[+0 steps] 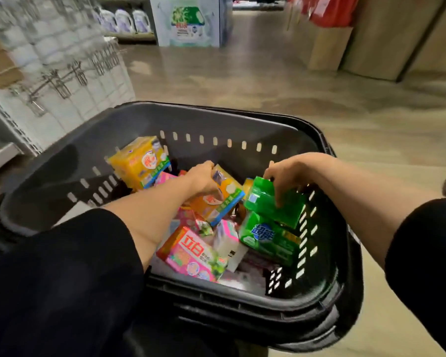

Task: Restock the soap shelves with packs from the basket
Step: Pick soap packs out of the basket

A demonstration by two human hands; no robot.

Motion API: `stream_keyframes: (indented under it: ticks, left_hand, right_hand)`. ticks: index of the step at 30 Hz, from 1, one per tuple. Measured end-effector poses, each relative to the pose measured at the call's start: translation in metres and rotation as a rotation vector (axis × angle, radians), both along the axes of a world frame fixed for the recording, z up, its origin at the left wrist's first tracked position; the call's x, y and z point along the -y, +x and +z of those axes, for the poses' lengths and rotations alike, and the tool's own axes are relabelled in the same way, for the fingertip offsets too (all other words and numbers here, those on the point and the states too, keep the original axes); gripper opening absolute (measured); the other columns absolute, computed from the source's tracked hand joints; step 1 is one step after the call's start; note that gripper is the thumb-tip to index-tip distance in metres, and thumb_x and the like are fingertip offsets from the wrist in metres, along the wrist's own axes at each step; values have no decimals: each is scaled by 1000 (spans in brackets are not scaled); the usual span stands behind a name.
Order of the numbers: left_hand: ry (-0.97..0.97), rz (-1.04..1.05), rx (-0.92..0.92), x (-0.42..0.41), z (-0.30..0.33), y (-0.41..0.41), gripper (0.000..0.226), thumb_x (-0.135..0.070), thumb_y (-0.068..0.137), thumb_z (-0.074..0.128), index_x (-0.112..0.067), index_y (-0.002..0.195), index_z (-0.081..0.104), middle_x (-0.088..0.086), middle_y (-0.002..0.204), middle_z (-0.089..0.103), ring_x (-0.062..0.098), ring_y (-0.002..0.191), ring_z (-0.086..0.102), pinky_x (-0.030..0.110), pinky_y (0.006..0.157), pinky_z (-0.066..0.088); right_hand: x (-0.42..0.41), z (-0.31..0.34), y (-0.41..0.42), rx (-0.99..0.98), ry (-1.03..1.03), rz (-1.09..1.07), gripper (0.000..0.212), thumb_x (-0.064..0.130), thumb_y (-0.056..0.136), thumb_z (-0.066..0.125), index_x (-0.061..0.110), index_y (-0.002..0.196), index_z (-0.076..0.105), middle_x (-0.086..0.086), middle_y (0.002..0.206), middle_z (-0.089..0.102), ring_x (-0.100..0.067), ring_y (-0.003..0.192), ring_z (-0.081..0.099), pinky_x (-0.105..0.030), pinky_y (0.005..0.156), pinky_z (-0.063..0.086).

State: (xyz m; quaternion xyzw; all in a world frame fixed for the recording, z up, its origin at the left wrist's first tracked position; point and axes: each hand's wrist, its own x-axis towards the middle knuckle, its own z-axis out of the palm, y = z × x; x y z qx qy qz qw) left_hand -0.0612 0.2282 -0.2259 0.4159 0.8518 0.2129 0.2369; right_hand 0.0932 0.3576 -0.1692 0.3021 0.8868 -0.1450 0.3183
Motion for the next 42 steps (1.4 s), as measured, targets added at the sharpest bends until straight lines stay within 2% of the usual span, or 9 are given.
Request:
stream_keyframes:
  ticks: [6, 11, 15, 20, 24, 27, 34, 39, 42]
  left_hand:
    - [53, 38, 303, 14, -31, -21, 77, -3, 65, 86, -12, 131, 47, 12, 117, 65, 25, 105, 63, 43, 89, 54]
    - [-31, 24, 126, 12, -19, -22, 79, -18, 61, 91, -13, 127, 48, 5, 117, 62, 25, 108, 60, 41, 92, 52]
    - [-2, 44, 135, 21, -11, -19, 73, -27, 57, 93, -17, 113, 47, -1, 106, 60, 19, 98, 58, 30, 75, 50]
    - [266, 318, 167, 33, 20, -20, 78, -38, 48, 95, -16, 110, 52, -1, 99, 61, 17, 90, 59, 33, 71, 51]
    - [607, 449, 451, 63, 65, -19, 101, -44, 28, 97, -21, 116, 53, 2, 108, 68, 22, 96, 68, 45, 78, 59]
    - [803, 453, 563, 100, 91, -13, 73, -11, 61, 89, -25, 121, 52, 9, 114, 67, 28, 96, 68, 34, 58, 57]
    - [1105, 610, 605, 216, 134, 3, 55, 4, 70, 76, -19, 107, 43, 5, 99, 67, 19, 71, 68, 39, 59, 56]
    - [1207, 705, 439, 342, 157, 14, 75, 3, 64, 77, -27, 125, 47, 7, 105, 64, 22, 74, 69, 40, 59, 57]
    - [1238, 795, 361, 425, 165, 30, 49, 9, 71, 71, -21, 106, 55, 6, 89, 66, 19, 66, 67, 33, 51, 54]
  right_hand:
    - [0, -5, -7, 61, -87, -43, 51, 13, 79, 76, 1, 124, 55, -16, 119, 64, -30, 105, 65, -38, 85, 56]
    - [0, 6, -2, -114, -127, -51, 43, 10, 68, 84, 5, 106, 65, -11, 105, 68, -28, 93, 67, -45, 82, 57]
    - [3, 7, 0, -277, -116, -28, 43, 14, 64, 86, 15, 97, 59, -1, 96, 64, -23, 92, 63, -36, 76, 56]
    - [1, 5, 2, -586, -37, -72, 55, 21, 59, 89, 8, 104, 59, -6, 106, 60, -24, 99, 58, -31, 82, 48]
    - [6, 10, 3, -1064, -253, -329, 64, 7, 55, 90, 8, 111, 60, -7, 105, 69, -23, 97, 66, -46, 91, 53]
    - [27, 29, 2, -1265, -427, -403, 57, -5, 61, 84, 6, 111, 59, -9, 102, 70, -24, 92, 69, -47, 88, 55]
    - [125, 77, -42, -1339, -515, -189, 62, -3, 59, 86, 9, 113, 59, -8, 105, 71, -21, 94, 69, -45, 88, 55]
    - [226, 104, -79, -1324, -566, 47, 60, 5, 62, 87, 13, 113, 57, 0, 103, 69, -13, 91, 67, -35, 85, 55]
    - [302, 110, -101, -1253, -622, 212, 70, 20, 55, 91, 12, 115, 55, -5, 108, 69, -19, 96, 68, -42, 87, 55]
